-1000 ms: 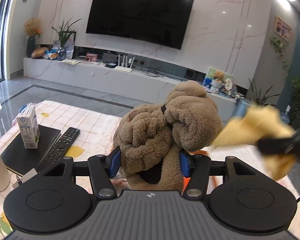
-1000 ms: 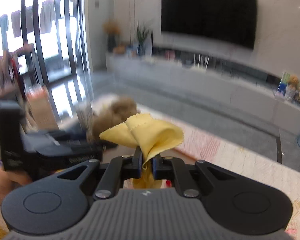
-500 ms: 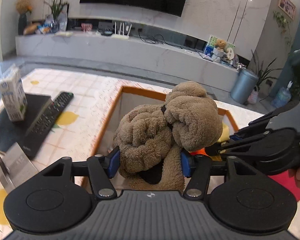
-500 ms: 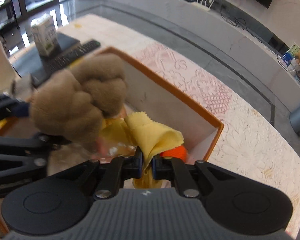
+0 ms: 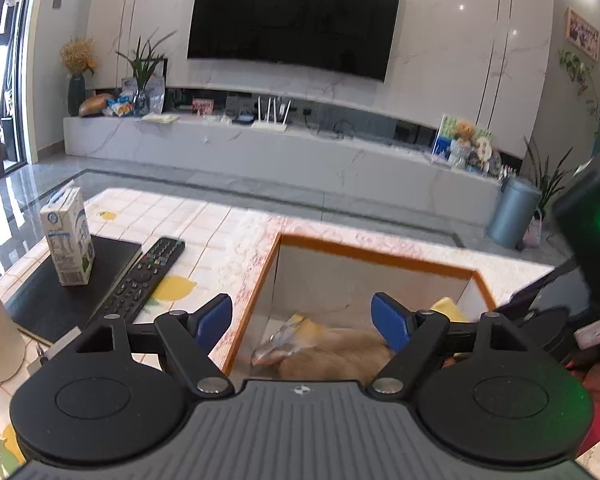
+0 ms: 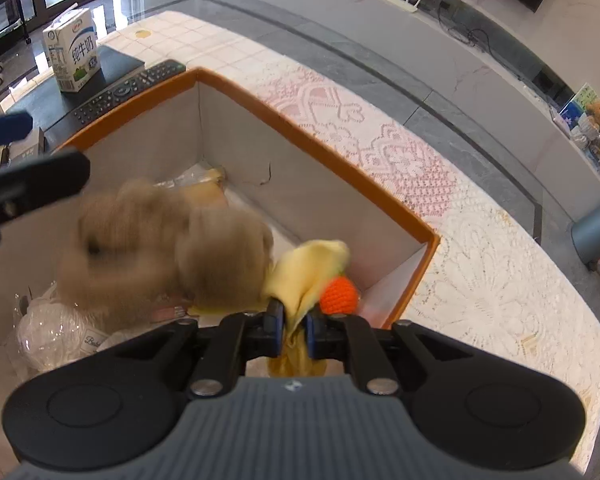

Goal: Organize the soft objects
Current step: 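Open the left tool to drop the bear while the right tool releases the cloth into the box, then move the right tool back to the pink crocheted ball on the bed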

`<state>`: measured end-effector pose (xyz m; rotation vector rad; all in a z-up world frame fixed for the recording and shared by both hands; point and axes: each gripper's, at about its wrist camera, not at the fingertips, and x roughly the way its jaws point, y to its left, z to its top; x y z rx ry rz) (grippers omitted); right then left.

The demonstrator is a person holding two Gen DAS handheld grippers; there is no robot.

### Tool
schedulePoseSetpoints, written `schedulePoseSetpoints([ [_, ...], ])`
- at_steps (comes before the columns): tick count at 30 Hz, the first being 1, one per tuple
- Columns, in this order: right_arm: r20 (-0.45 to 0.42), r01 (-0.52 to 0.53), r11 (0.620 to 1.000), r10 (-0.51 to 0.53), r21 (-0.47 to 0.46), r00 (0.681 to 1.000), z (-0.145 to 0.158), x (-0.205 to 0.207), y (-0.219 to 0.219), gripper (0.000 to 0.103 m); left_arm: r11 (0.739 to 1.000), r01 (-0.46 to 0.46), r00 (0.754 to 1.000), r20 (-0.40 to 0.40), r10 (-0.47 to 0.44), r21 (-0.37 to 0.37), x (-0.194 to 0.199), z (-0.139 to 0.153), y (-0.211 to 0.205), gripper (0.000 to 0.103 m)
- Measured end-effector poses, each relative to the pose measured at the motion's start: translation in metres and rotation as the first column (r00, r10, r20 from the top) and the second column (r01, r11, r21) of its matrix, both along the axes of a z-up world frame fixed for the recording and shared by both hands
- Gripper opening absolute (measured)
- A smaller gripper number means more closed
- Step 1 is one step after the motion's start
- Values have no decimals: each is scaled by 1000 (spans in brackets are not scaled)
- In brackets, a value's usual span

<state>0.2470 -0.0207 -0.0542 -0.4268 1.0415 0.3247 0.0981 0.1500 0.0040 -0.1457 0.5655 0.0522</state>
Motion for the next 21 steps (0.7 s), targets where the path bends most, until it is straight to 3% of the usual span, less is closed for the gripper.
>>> schedulePoseSetpoints([
  [2, 21, 6, 1000, -6, -11, 1000, 0, -1, 2, 44, 1000, 19, 1000, -21, -19, -7, 3, -3, 2, 93],
  [7, 64, 3, 1000, -1, -28, 998, 6, -4, 5, 68, 999, -17, 1000, -7, 17, -33, 2, -1, 11, 93],
  [11, 107, -26, 1000, 27, -18, 994, 16, -14, 5, 100, 996, -50, 999, 3, 51, -69, 0, 0, 20, 93],
  [21, 140, -14, 998, 4, 67, 990, 43, -27, 7, 100, 986, -70, 997, 8, 72, -151, -3, 1, 35, 93],
])
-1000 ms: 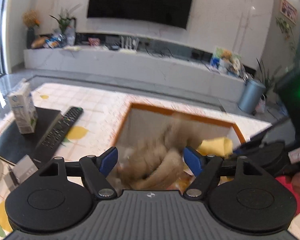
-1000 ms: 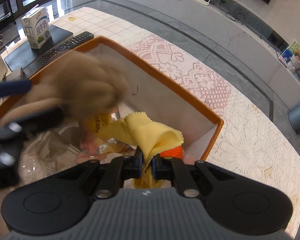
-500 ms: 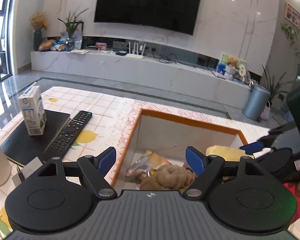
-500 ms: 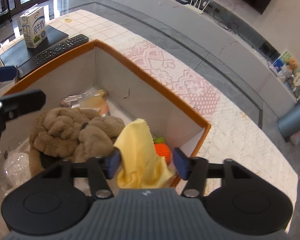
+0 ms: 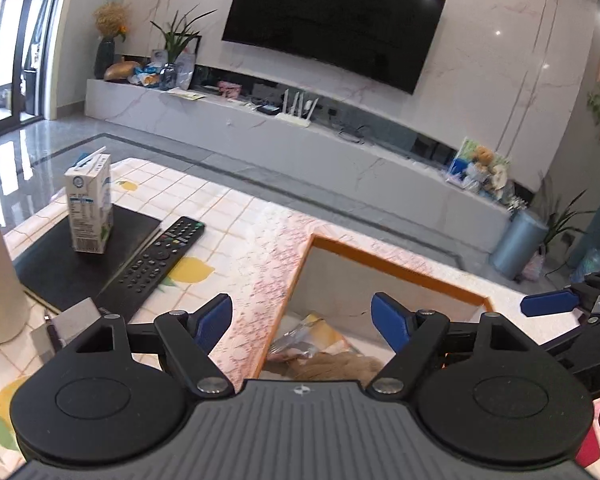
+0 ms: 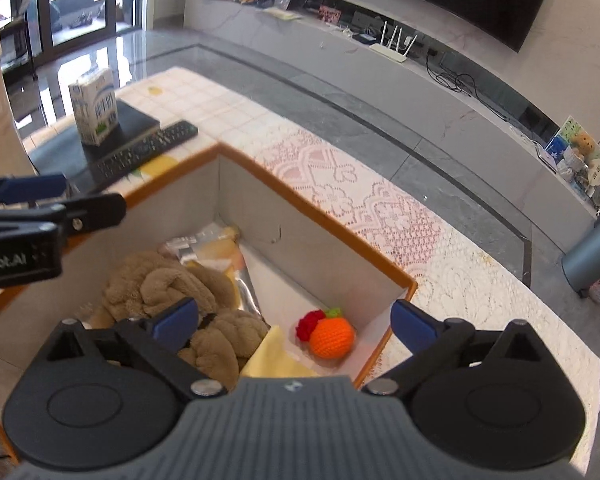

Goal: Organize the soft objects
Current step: 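Move the right tool back to the pink crocheted ball on the bed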

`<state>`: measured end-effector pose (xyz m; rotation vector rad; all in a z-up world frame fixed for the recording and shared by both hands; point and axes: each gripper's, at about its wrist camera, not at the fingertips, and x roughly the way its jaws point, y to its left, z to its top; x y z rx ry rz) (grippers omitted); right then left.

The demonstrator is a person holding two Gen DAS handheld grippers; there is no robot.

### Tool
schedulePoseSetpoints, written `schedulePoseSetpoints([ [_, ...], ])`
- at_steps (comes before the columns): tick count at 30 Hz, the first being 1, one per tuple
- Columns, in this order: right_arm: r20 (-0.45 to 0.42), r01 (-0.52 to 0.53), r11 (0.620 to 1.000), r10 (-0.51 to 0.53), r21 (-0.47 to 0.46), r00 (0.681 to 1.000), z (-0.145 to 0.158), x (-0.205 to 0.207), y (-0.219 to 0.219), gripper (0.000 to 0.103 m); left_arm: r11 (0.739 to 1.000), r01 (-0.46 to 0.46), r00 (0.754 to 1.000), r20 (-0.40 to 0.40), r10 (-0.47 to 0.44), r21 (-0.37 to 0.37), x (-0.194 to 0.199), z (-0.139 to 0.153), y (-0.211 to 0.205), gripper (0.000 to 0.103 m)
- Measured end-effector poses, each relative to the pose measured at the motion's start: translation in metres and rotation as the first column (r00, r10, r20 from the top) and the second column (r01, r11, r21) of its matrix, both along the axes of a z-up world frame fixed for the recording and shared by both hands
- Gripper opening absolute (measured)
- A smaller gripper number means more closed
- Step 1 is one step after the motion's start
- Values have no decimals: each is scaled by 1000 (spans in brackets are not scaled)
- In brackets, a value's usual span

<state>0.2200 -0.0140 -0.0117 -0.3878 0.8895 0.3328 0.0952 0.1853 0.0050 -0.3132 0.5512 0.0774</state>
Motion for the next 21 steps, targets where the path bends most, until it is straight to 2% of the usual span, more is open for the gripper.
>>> schedulePoseSetpoints([
  [6, 28, -9, 1000, 9, 9, 1000, 18, -15, -6, 100, 999, 31, 999, 10, -31, -19, -2, 2, -4, 93],
  [10, 42, -5, 1000, 4, 24, 999, 33, -24, -19, 100, 997, 58, 998, 8, -57, -60, -3, 5, -5, 93],
  [15, 118, 66, 997, -69, 31, 991, 66, -35, -56, 100, 999, 18, 999, 47, -20, 27, -16, 19, -19, 93],
  [18, 162, 120, 990, -131, 72, 978, 91, -46, -93, 100, 998, 46, 997, 59, -47, 31, -23, 30, -30, 93],
  [21, 184, 183, 975, -205, 129, 961, 110, -57, -135, 100, 995, 22, 998, 48, -26, 100, -29, 42, -53, 93],
])
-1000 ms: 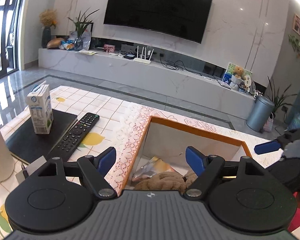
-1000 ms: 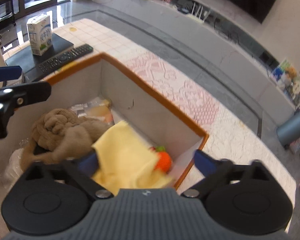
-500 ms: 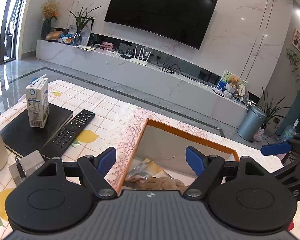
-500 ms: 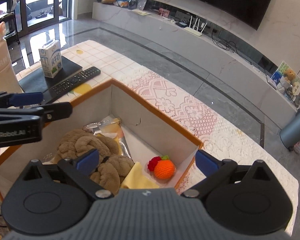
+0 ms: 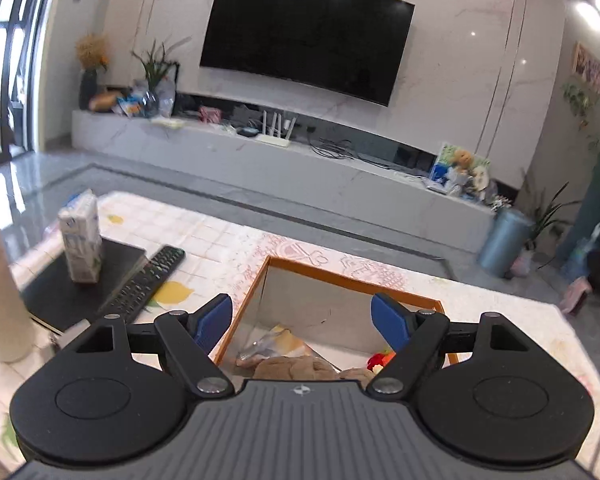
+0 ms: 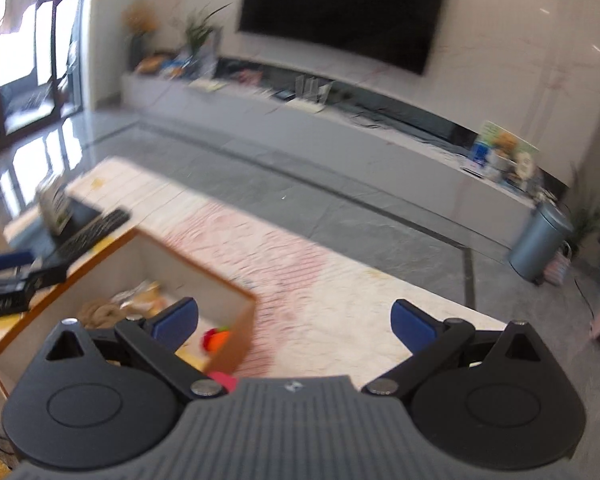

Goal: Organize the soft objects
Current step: 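Move the right tool back to the pink crocheted ball on the bed, then grasp the pink-and-white crocheted ball with the right tool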

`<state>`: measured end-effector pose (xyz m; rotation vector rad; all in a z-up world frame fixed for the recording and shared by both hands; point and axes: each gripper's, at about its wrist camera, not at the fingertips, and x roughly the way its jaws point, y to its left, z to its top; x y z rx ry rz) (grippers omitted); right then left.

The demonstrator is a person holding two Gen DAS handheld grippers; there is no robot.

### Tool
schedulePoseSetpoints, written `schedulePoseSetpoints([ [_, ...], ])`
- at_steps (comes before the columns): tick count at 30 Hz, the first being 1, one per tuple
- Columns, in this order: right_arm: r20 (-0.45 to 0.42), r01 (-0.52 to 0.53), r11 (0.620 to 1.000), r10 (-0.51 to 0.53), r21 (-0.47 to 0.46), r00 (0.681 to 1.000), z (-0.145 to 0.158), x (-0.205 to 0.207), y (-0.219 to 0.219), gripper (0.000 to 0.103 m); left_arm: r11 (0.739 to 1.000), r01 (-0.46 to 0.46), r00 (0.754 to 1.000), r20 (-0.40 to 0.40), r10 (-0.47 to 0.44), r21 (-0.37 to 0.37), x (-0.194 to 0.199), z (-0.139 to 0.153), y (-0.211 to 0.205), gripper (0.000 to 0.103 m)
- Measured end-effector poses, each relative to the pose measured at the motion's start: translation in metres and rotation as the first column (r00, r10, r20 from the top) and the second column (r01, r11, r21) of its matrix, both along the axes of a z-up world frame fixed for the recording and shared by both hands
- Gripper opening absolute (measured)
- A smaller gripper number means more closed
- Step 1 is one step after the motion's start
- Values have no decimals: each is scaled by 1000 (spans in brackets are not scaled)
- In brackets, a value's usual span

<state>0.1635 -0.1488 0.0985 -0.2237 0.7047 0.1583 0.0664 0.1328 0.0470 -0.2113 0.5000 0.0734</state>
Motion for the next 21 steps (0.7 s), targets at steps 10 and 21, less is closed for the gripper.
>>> schedulePoseSetpoints([
  [10, 17, 206, 977, -205, -60, 979, -10, -51, -123, 100, 985, 170, 985, 29, -169, -22, 7, 34, -94, 93],
  [21, -152, 390, 921, -388, -14, 909, -141, -75, -229, 100, 928, 372, 926, -78, -369, 36, 41, 22, -218, 93],
])
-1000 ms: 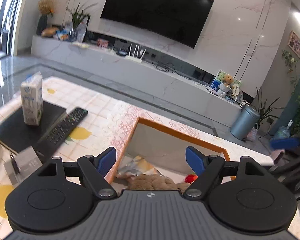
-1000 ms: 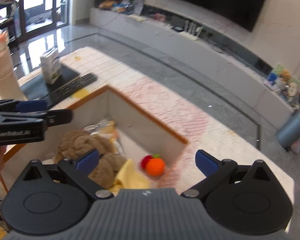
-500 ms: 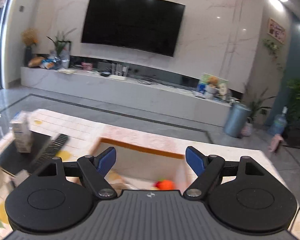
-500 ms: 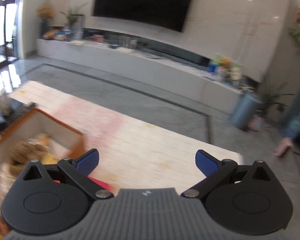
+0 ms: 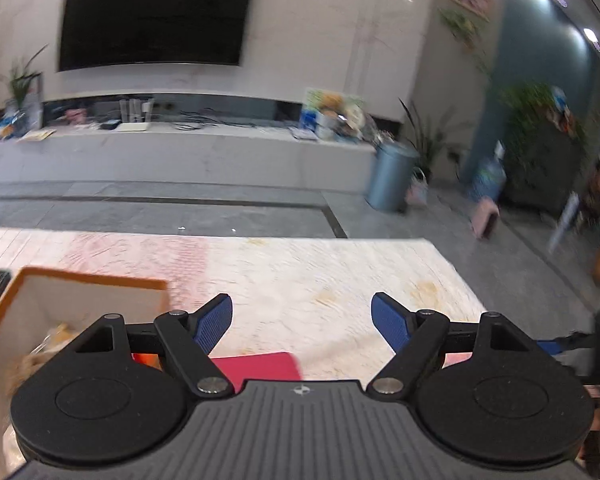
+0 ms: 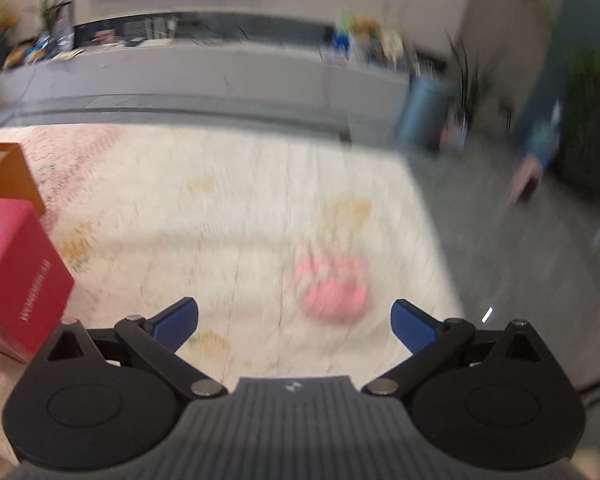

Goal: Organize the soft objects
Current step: 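Grasp the pink-and-white crocheted ball with the right tool, then carry the pink ball in the right tool while the left tool grasps a white tissue strip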

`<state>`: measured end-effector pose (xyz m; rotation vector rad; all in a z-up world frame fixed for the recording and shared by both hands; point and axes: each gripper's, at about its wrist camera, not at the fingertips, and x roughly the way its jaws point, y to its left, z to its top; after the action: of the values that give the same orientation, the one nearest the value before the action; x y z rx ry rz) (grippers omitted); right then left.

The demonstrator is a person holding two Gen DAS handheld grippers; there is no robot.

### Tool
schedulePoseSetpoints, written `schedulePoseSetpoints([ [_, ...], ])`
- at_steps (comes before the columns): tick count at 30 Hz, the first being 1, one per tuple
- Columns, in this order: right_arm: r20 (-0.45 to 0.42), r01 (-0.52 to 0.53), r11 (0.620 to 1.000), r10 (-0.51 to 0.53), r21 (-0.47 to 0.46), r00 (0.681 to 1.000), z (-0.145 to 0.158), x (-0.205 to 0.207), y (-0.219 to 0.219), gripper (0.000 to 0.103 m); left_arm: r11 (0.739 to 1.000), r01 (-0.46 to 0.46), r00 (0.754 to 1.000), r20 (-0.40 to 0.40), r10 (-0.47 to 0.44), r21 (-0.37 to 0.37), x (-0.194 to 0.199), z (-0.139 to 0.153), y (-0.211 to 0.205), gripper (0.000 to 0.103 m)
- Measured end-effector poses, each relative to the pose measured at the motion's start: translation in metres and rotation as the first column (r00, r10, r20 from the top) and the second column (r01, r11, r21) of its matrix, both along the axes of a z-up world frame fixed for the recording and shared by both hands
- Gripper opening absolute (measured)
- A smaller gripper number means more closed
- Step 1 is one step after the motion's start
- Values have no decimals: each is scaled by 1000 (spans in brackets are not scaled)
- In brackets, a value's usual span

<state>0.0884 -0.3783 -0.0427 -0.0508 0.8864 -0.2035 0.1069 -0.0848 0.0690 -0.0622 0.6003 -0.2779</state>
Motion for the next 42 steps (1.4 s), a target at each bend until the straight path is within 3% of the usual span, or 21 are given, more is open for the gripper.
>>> schedulePoseSetpoints([
  [2, -32, 37, 998, -35, 44, 999, -23, 5, -12, 100, 999, 20, 1000, -12, -19, 41, 4, -8, -20, 93],
  [5, -95, 18, 998, -13, 55, 995, -42, 11, -22, 100, 979, 162, 985, -81, -153, 121, 4, -29, -53, 93],
  [9, -45, 17, 999, -15, 30, 999, -49, 18, -40, 100, 949, 306, 939, -188, -288, 75, -11, -69, -82, 93],
  [13, -87, 89, 994, -83, 69, 993, -75, 47, -55, 100, 927, 365, 911, -235, -338, 82, -20, -105, -106, 93],
  [17, -156, 47, 999, -44, 17, 987, -99, 71, -51, 100, 896, 429, 879, -285, -384, 117, -16, -128, -118, 93],
  [20, -128, 7, 999, -12, -38, 992, -99, 78, -47, 100, 891, 435, 877, -285, -387, 128, -12, -142, -121, 93],
  [24, -75, 32, 999, -33, -9, 997, -97, 86, -54, 98, 898, 422, 875, -316, -366, 128, -2, -158, -128, 93],
  [30, -81, 86, 996, -84, 20, 993, -101, 85, -69, 68, 900, 408, 875, -347, -338, 152, 6, -174, -136, 93],
  [33, -69, 97, 994, -93, 57, 993, -97, 79, -74, 60, 907, 389, 889, -321, -326, 158, 6, -177, -136, 92],
  [35, -74, 94, 993, -89, 67, 993, -93, 74, -75, 56, 899, 406, 888, -302, -346, 165, 7, -180, -138, 92],
  [39, -63, 94, 991, -89, 96, 994, -80, 62, -79, 52, 888, 418, 889, -286, -357, 192, 10, -195, -142, 90],
  [42, -45, 105, 989, -101, 104, 994, -72, 52, -84, 51, 877, 434, 894, -224, -389, 207, 6, -199, -146, 84],
])
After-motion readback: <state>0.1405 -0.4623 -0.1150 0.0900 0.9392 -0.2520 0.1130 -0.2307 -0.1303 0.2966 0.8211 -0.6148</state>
